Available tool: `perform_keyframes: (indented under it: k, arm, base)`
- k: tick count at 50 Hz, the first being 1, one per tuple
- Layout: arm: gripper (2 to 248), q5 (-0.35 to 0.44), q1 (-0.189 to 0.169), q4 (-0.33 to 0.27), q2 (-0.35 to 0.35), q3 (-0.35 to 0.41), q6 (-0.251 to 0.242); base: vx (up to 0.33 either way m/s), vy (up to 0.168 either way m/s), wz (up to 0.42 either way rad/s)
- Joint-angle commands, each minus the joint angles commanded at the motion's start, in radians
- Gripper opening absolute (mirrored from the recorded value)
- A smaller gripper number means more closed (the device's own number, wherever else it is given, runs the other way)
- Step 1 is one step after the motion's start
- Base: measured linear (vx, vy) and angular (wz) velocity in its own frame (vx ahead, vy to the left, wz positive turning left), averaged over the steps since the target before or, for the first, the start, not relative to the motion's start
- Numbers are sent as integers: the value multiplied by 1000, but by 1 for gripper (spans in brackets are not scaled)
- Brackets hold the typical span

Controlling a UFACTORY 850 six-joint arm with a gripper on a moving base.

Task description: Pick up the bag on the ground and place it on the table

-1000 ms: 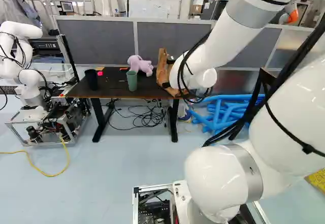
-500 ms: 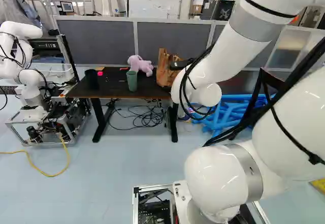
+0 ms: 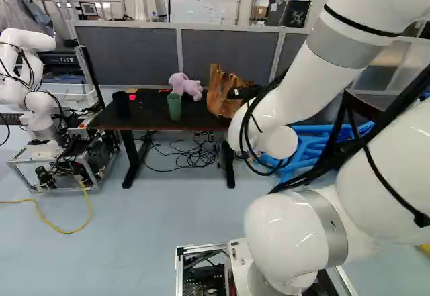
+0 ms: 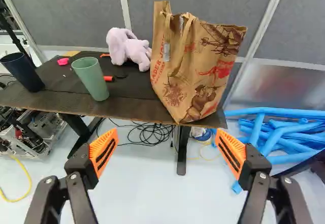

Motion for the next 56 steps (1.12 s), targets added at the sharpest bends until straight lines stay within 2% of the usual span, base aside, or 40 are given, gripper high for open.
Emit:
perform_keyframes:
  k: [24,56]
  arm:
    - [247,64,0,4,14,41,10]
    - [247,72,0,4,15,46,12]
  base:
    - [0,0,0]
    - [0,0,0]
